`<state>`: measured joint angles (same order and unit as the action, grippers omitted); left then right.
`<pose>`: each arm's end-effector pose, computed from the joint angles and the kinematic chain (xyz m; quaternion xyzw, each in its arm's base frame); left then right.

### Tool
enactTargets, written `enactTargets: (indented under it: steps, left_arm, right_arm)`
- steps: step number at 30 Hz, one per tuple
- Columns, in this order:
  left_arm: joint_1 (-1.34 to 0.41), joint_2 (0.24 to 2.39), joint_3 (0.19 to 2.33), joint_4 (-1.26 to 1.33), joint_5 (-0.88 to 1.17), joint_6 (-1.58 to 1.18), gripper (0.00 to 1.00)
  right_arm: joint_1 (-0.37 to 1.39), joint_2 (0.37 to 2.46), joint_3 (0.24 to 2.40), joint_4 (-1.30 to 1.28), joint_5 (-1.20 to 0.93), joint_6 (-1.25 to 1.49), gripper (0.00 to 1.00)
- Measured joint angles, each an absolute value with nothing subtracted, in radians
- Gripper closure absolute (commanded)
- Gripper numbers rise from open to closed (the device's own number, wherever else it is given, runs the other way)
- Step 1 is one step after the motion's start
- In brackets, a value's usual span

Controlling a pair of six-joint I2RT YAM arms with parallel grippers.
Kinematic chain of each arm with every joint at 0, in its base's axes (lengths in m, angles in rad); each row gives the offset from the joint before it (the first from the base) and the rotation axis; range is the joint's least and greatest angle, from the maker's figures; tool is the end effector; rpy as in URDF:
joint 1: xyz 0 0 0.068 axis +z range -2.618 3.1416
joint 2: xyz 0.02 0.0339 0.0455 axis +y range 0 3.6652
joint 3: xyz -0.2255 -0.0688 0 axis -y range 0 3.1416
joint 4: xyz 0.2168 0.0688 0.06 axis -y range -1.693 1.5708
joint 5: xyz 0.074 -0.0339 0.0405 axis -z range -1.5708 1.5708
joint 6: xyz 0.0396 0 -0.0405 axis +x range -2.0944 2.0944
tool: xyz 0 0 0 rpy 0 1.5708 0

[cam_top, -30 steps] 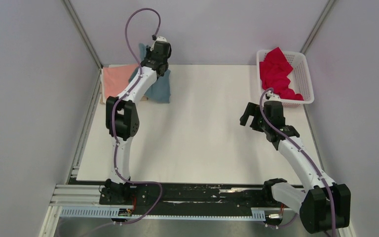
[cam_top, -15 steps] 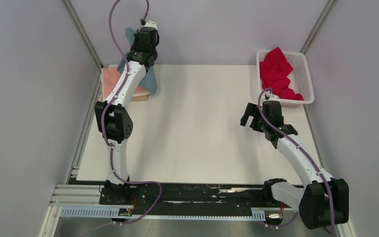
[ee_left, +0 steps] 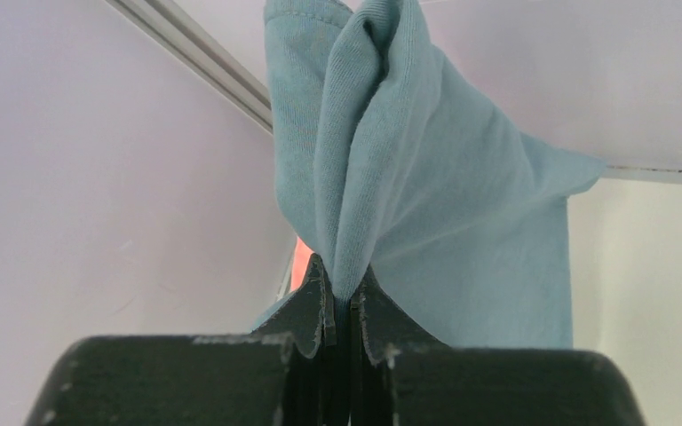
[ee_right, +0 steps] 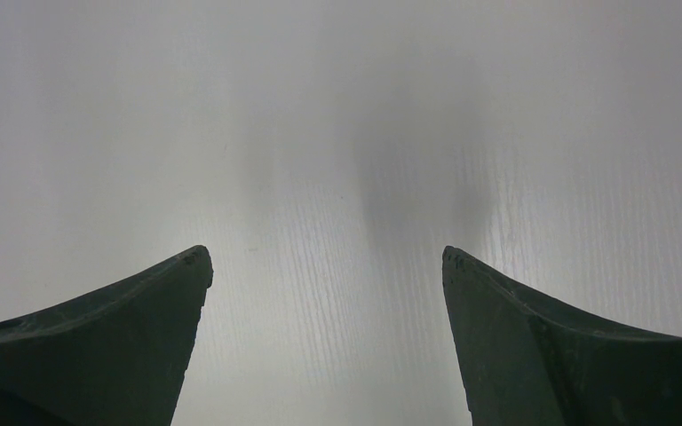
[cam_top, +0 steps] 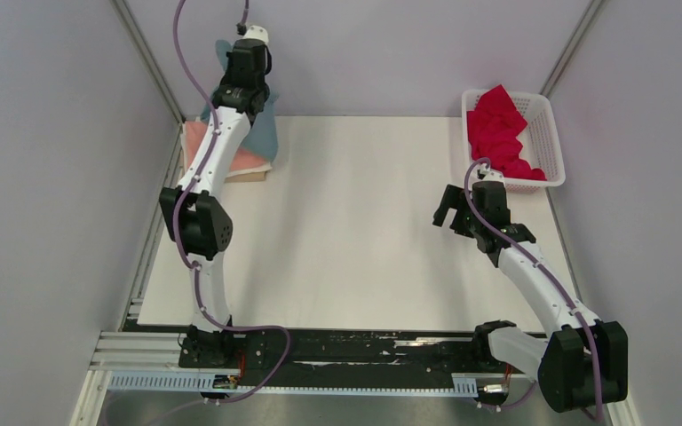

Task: Fold and stack the t-shirts
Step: Put the neatly folded tshirt into the corner of the board with the left arm

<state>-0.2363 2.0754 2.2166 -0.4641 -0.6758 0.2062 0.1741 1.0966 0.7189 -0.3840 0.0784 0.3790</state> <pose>0.4284 -0.0777 0.3675 -0.0209 0.7895 0.2607 0.5552 0.2200 0.0355 0.2116 0.1093 0.9122 0.0727 0.3882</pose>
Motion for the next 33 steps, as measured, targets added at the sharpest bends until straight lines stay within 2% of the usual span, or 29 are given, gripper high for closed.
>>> enactTargets:
  steps: [12, 13, 14, 15, 16, 17, 19, 27, 33]
  left_arm:
    - [0.028, 2.118, 2.167, -0.485, -0.416, 0.138, 1.0]
    - [0.056, 2.133, 2.167, -0.486, -0.387, 0.126, 0.95]
    - [0.08, 2.148, 2.167, -0.487, -0.366, 0.113, 0.84]
    - [0.105, 2.165, 2.167, -0.488, -0.341, 0.1, 0.51]
    - [0.13, 2.185, 2.167, -0.492, -0.318, 0.086, 0.36]
    - [0.157, 2.209, 2.167, -0.495, -0.293, 0.067, 0.12]
    - [0.197, 2.25, 2.167, -0.502, -0.255, 0.028, 0.02]
    - [0.261, 2.281, 2.157, -0.524, -0.185, -0.105, 0.0]
    - [0.239, 2.152, 2.036, -0.505, -0.05, -0.226, 0.0]
  right_arm:
    - [0.174, 1.097, 0.719, -0.384, 0.107, 0.379, 0.0]
    - [0.174, 1.097, 0.719, -0.384, 0.11, 0.379, 0.0]
    - [0.174, 1.097, 0.719, -0.384, 0.115, 0.379, 0.0]
    - [0.174, 1.097, 0.719, -0.384, 0.12, 0.379, 0.0]
    - [0.174, 1.097, 0.719, -0.384, 0.125, 0.379, 0.0]
    - [0.174, 1.097, 0.719, -0.384, 0.13, 0.379, 0.0]
    - [0.174, 1.097, 0.719, -0.384, 0.139, 0.379, 0.0]
    - [0.174, 1.101, 0.719, -0.384, 0.165, 0.391, 0.0]
    - [0.174, 1.092, 0.719, -0.385, 0.165, 0.403, 0.0]
